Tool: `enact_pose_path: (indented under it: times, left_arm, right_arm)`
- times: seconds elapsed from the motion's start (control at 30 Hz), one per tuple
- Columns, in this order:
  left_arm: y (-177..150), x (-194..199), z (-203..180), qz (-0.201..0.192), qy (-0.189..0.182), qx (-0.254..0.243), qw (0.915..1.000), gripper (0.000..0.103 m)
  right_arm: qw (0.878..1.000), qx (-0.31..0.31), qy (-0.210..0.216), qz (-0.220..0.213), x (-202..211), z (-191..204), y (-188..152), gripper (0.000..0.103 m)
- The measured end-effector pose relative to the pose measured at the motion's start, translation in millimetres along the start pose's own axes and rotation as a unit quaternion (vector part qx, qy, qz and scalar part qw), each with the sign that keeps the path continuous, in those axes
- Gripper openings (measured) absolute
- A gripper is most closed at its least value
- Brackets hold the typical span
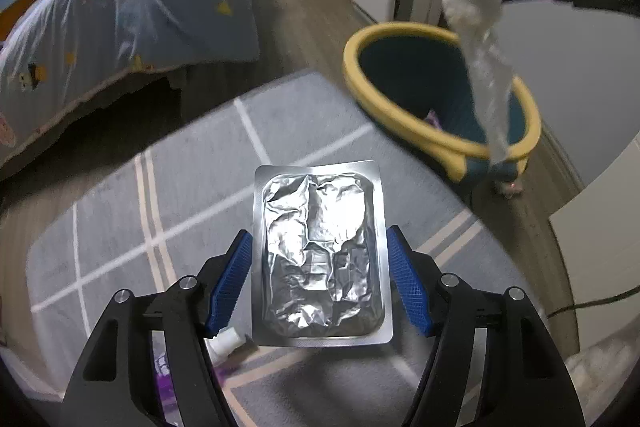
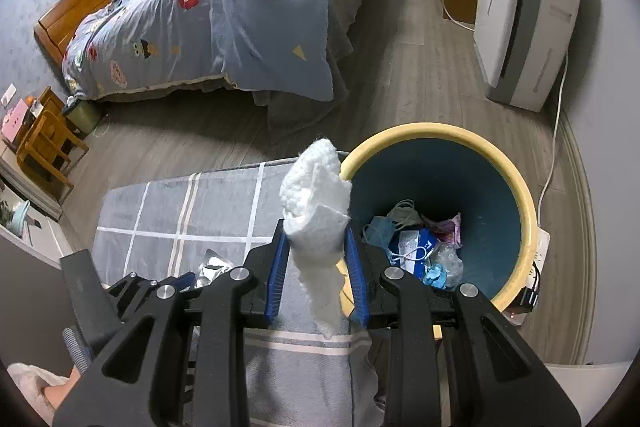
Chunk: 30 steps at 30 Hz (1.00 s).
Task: Collect trash
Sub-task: 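Carry white tissue and foil pack over the bin and open both grippers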
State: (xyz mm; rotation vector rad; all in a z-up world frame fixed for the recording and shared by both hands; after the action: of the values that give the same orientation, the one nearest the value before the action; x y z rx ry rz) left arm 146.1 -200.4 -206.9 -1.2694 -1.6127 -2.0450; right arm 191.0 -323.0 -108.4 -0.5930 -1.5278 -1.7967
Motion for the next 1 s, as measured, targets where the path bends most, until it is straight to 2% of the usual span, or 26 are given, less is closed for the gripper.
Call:
enact_pose_path:
  times: [0.37,0.67,0.77,1.0]
  left_arm:
    - [25,20,-17,-0.034,-0.017,0.002,0.9993,0.068]
    - [64,39,-49,-0.061,-0.043,-0.018,0.9970,0.068]
    - [78,35,-59,-0.065,-0.051,-0.029,0.9962,0.068]
    - [98,5,-83,-0.050,-0.066,-0.058,0.9949,0.069]
  right_arm:
    - [0.999,-0.033,-0.008,-0.016,7,-32,12,0.027]
    - [0.996,-0.078,-0.043,-0.029,3,-82,16,0.028]
    - [0.994,-0.084,-0.064,-0.025,-5,-99,12,0.028]
    - [0.988,-0.122,-0.083,-0.033,-14,-132,7,0.028]
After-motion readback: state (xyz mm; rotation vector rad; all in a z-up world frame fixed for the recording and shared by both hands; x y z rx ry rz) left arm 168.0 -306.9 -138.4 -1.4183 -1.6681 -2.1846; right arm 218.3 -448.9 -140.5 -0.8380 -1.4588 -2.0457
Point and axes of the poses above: each gripper's, at about its wrist camera, not at the fingertips, and x roughly against the way its jaws point, z to its left, y to its top, the point moved 9 cm from there along -x, roughly the way its jaws point, and after that the axes turned 8 degrees about -z, right-handed, at the moved point
